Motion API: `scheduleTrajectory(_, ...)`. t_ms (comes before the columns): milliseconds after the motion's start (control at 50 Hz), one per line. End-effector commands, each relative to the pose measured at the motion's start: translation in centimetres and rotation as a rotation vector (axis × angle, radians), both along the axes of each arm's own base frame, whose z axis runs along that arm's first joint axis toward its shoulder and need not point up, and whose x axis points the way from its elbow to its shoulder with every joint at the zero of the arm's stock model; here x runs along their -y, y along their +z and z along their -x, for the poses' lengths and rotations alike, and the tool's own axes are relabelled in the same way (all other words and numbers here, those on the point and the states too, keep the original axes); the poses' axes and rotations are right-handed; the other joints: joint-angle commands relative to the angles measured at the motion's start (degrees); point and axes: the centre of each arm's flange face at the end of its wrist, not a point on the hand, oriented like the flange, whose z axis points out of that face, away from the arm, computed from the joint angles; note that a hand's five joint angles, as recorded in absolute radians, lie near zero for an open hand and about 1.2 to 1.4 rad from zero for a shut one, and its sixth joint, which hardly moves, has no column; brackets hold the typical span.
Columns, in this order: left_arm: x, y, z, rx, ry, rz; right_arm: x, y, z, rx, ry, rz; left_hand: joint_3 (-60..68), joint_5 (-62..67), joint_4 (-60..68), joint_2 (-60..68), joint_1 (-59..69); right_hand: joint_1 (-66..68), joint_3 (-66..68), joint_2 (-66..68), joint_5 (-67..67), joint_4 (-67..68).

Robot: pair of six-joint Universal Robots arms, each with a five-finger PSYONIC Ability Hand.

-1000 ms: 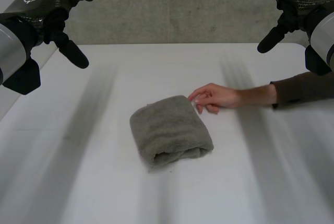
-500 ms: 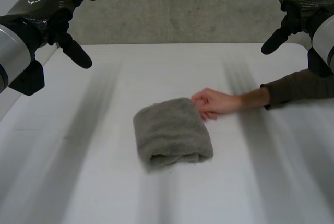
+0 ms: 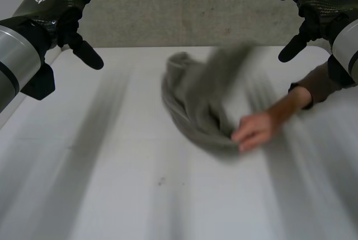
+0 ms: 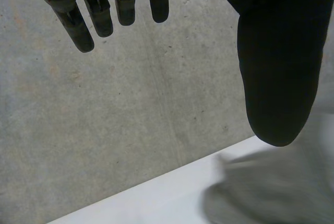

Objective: Fold the towel.

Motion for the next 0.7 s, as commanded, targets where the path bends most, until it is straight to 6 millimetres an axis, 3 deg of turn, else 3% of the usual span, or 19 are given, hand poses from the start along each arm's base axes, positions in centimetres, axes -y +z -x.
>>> scheduleTrajectory(20, 0.1, -0.3, 0.0, 0.003, 0.001, -0.006, 0.0, 0.0, 0.0, -0.002, 0.003, 0.0, 0.51, -1.57, 0.4, 0.55, -0.02, -2.25, -2.34, -3.34, -3.39, -3.31)
scheduleTrajectory(500, 0.7, -0.8, 0.3, -0.001, 0.0, 0.02, 0.1, -0.6, -0.2, -0.012, 0.015, -0.012, 1.35, -0.72, 1.24, 1.39, 0.82, -2.25, -2.34, -3.34, -3.39, -3.31)
scheduleTrajectory(620, 1.1, -2.2, 0.8, 0.005, -0.012, -0.025, 0.0, -0.9, -0.6, -0.098, 0.053, 0.009, 1.69, -0.39, 1.58, 1.72, 1.15, -2.25, -2.34, -3.34, -3.39, -3.31)
scheduleTrajectory(700, 0.8, -3.4, 1.9, 0.005, -0.046, -0.066, 0.3, -2.1, -1.0, -0.222, 0.091, 0.009, 1.86, -0.22, 1.75, 1.89, 1.32, -2.25, -2.34, -3.34, -3.39, -3.31)
